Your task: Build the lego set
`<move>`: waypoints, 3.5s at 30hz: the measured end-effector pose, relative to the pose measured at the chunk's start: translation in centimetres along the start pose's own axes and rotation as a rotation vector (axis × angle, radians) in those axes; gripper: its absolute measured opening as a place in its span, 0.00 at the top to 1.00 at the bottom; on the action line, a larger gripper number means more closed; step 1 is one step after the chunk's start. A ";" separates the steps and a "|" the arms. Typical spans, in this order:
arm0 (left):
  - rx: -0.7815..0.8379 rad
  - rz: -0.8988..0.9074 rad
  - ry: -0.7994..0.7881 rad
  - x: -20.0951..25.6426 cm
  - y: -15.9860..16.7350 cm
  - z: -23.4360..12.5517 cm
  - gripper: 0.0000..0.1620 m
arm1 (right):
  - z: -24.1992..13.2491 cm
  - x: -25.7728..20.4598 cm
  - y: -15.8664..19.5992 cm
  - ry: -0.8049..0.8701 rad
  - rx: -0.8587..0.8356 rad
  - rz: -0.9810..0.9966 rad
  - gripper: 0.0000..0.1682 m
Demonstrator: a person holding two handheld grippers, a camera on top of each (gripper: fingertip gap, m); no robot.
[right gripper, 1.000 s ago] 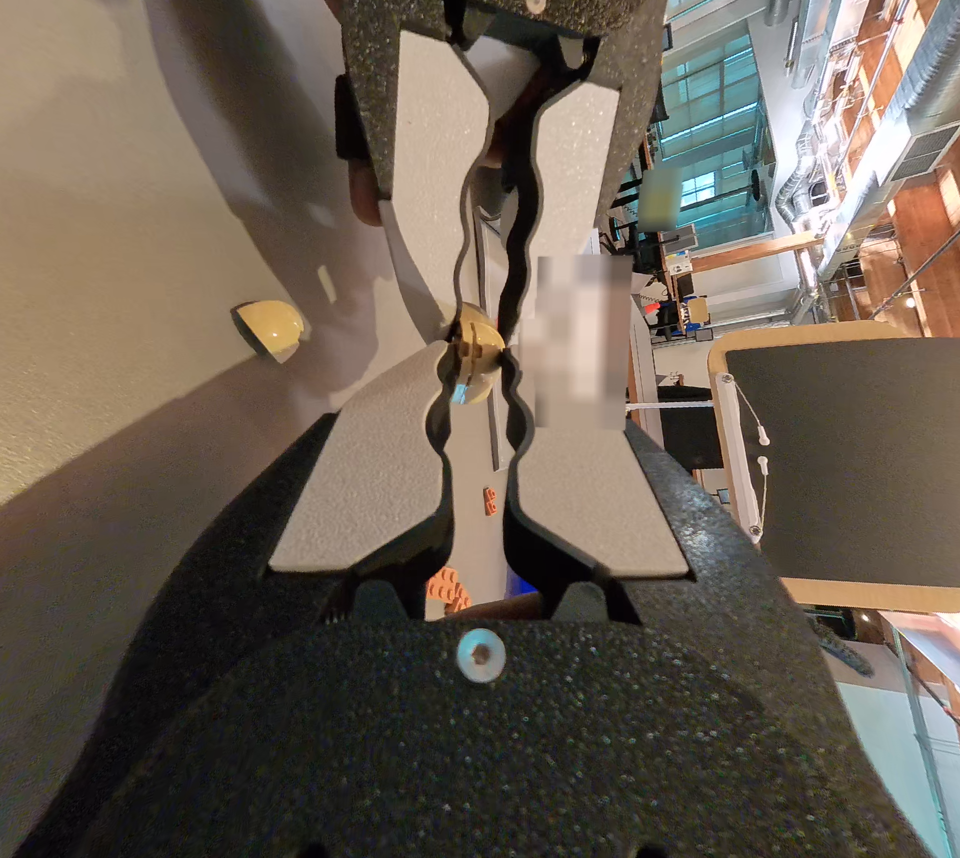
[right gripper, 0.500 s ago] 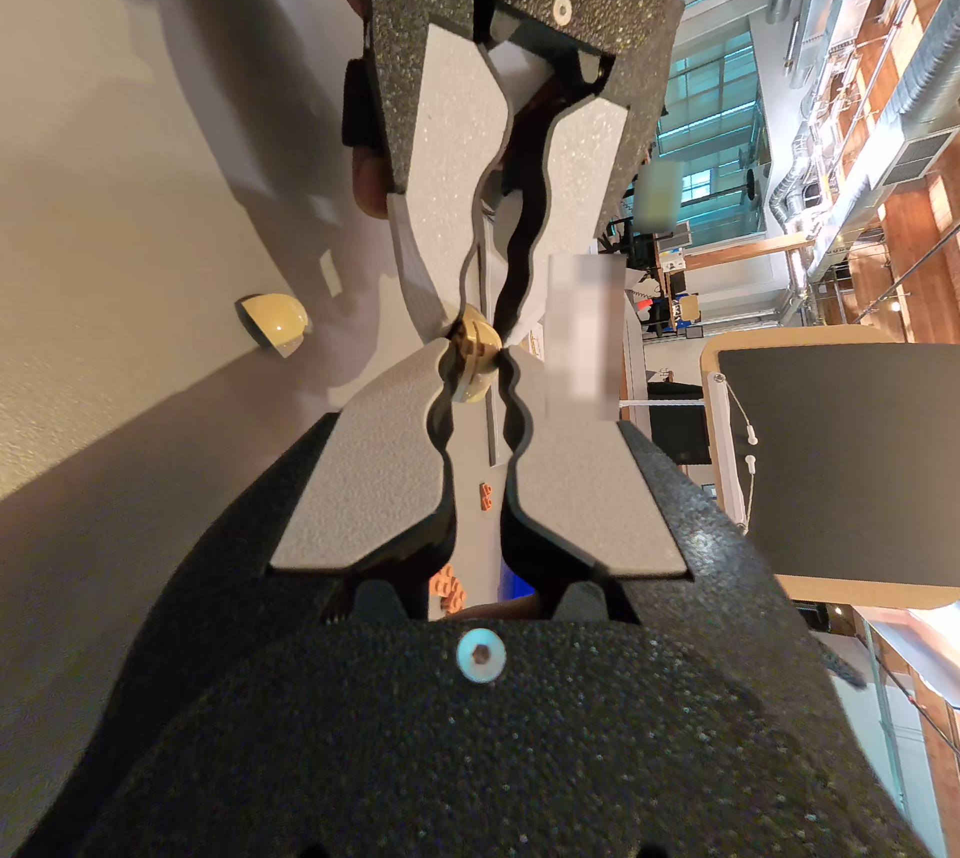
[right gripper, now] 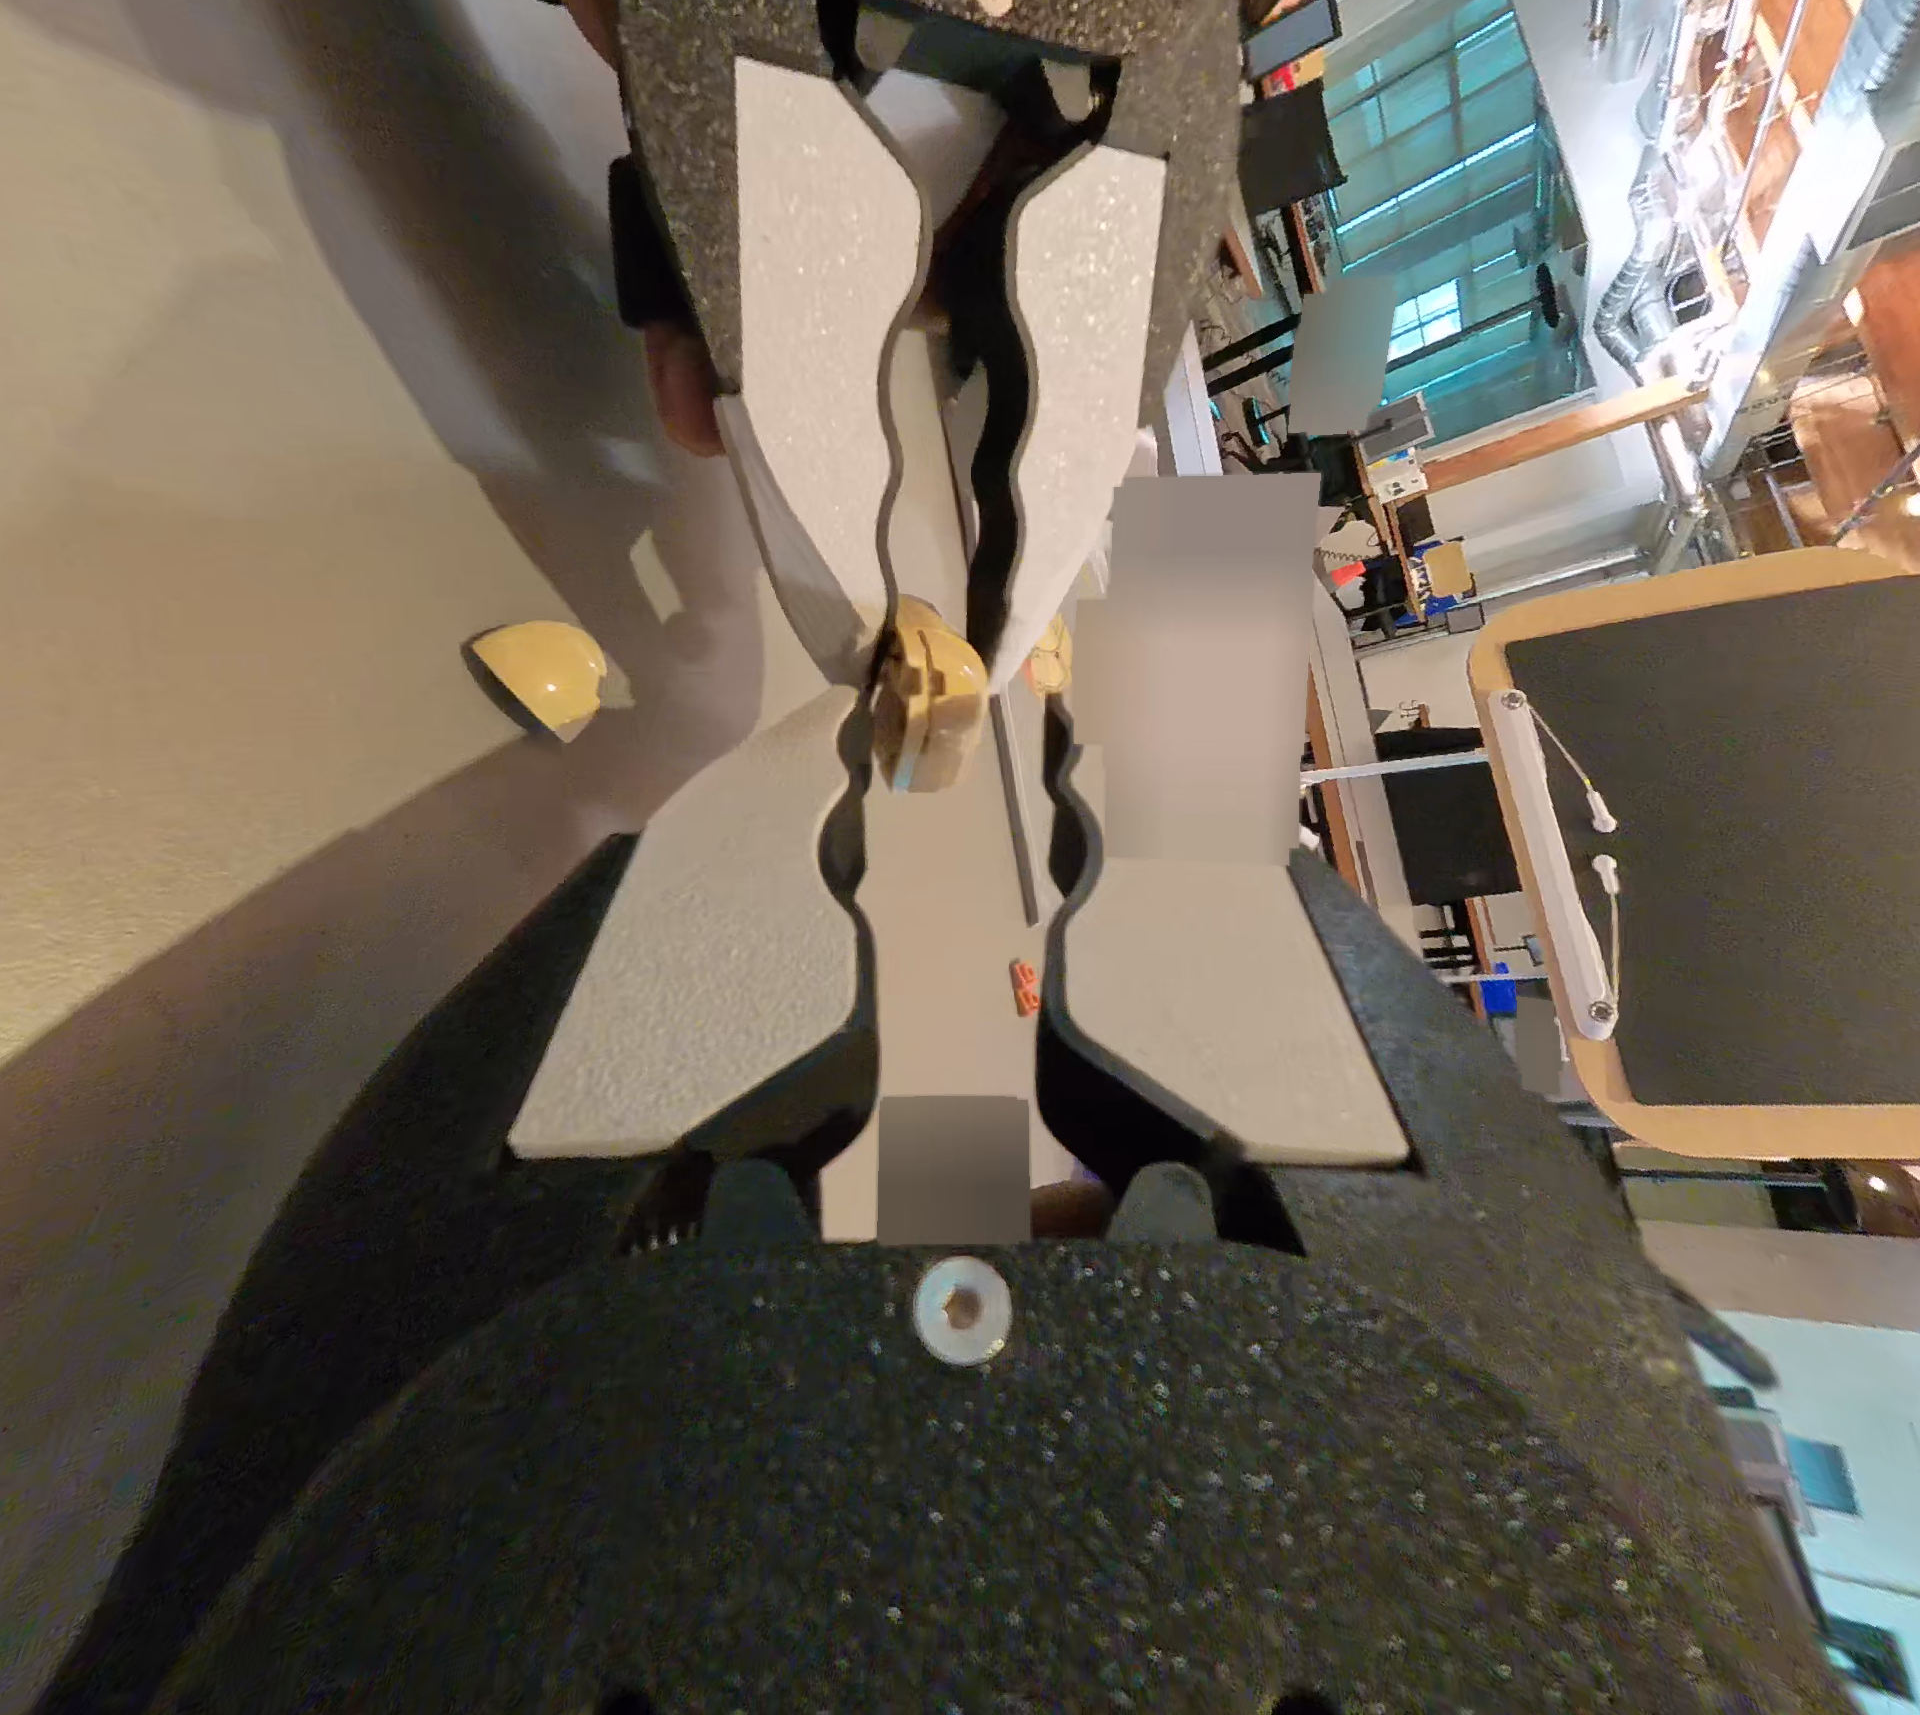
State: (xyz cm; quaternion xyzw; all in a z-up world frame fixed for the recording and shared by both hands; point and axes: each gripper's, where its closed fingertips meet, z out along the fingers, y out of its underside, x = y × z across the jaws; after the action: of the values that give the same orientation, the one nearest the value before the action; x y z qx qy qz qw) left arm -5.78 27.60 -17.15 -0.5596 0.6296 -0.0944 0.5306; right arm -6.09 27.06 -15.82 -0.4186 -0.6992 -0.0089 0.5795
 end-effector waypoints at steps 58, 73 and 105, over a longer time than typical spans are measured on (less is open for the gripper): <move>0.159 -0.291 0.128 0.0 -1.1 -0.4 0.84 | -1.1 1.0 -0.6 -0.081 0.187 0.361 0.91; 0.264 -0.356 0.149 -0.5 -2.4 -1.1 0.87 | -1.5 1.3 -1.4 -0.060 0.251 0.401 0.88; 0.200 -0.236 0.083 -0.5 -1.7 -0.7 0.88 | -1.3 1.0 -1.8 -0.022 0.216 0.317 0.96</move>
State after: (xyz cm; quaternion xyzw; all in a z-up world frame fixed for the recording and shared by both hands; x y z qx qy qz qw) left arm -5.45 27.04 -15.39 -0.5696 0.5684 -0.2412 0.5425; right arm -6.10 25.84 -13.69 -0.4589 -0.6278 0.1621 0.6075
